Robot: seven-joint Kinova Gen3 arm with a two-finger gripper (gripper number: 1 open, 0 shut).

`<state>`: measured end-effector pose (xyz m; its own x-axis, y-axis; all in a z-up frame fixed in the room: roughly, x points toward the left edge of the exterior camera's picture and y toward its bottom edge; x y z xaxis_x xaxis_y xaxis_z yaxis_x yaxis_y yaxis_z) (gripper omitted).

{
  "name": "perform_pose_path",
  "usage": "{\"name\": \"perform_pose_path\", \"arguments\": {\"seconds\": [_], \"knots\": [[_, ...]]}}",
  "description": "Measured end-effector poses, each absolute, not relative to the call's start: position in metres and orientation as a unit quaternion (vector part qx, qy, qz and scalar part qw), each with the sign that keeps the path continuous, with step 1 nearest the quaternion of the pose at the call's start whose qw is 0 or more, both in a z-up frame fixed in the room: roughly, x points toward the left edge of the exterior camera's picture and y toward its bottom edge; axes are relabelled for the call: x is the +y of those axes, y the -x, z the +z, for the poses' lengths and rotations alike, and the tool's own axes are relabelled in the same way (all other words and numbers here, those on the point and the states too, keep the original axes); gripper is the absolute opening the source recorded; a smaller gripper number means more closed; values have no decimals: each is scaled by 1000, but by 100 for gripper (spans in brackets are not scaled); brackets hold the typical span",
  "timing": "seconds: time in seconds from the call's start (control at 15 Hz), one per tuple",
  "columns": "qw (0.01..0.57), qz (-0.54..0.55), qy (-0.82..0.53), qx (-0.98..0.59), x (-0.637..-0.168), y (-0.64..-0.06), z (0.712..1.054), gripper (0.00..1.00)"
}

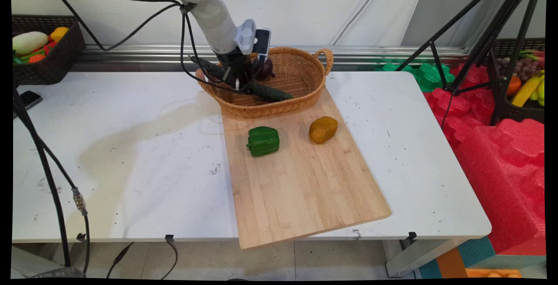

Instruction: Place the picked object in the vegetable basket

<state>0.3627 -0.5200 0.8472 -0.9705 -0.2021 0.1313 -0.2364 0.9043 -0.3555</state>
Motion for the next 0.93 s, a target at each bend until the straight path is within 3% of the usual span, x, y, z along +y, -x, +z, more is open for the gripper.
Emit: {"name": "perform_pose_path", "arguments": {"seconds": [0.6, 0.93], "knots": [[49, 252, -66, -964, -476, -335, 929, 0], [79, 265, -33, -960, -437, -304, 972, 0]]}}
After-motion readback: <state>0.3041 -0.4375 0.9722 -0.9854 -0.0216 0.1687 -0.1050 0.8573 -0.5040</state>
